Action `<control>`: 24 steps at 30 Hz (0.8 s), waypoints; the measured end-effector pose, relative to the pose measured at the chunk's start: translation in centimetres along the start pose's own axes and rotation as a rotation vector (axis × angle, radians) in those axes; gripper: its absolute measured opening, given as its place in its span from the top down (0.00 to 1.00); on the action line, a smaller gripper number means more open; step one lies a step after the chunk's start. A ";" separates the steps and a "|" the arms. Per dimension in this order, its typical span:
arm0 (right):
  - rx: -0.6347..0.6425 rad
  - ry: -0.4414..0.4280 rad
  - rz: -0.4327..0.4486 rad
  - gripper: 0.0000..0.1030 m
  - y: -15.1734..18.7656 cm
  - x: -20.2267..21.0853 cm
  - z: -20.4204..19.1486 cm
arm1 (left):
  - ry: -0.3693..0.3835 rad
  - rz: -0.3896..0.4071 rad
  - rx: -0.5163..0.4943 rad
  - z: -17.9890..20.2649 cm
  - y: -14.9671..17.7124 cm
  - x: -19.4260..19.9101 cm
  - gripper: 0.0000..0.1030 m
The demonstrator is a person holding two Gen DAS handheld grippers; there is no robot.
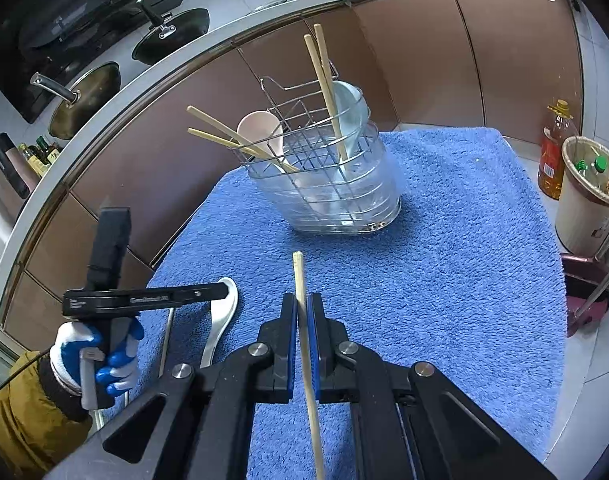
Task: Organize utensils
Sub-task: 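Grasp the white spoon with the left tool while the right tool carries its chopstick to the holder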
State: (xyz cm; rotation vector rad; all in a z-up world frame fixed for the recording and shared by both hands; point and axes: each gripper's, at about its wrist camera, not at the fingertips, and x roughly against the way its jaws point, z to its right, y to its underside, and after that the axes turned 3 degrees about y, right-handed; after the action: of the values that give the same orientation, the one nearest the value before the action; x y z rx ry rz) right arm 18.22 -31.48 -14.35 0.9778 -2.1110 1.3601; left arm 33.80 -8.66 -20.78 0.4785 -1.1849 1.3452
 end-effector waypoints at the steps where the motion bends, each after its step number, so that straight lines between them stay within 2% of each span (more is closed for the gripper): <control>1: 0.002 0.001 0.000 0.94 0.0 0.1 0.0 | -0.004 -0.005 0.000 0.0 0.0 -0.1 0.81; 3: 0.009 0.005 0.002 0.94 0.0 0.3 -0.2 | -0.034 -0.010 -0.003 0.1 -0.1 -0.7 0.90; 6: 0.018 0.011 0.006 0.94 0.0 0.7 -0.3 | -0.050 0.020 -0.030 0.6 0.7 -0.7 0.95; 11: 0.041 0.024 0.033 0.94 -0.3 1.7 -0.8 | -0.040 0.114 -0.070 2.4 2.0 1.8 0.96; 16: 0.082 0.026 0.124 0.94 -2.0 3.9 -2.0 | -0.002 0.295 -0.144 5.6 2.1 7.7 0.96; 20: 0.132 0.025 0.241 0.94 -4.9 6.4 -3.8 | 0.011 0.479 -0.184 8.0 0.6 13.3 0.96; 24: 0.175 0.020 0.375 0.94 -8.3 8.6 -5.7 | -0.007 0.666 -0.192 10.4 -2.1 17.4 0.96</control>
State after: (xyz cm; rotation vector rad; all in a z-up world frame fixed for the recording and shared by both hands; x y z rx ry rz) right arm 18.83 -31.32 -1.13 0.6452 -2.2684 1.7502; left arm 28.39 -9.49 -1.09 -0.0694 -1.5353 1.7586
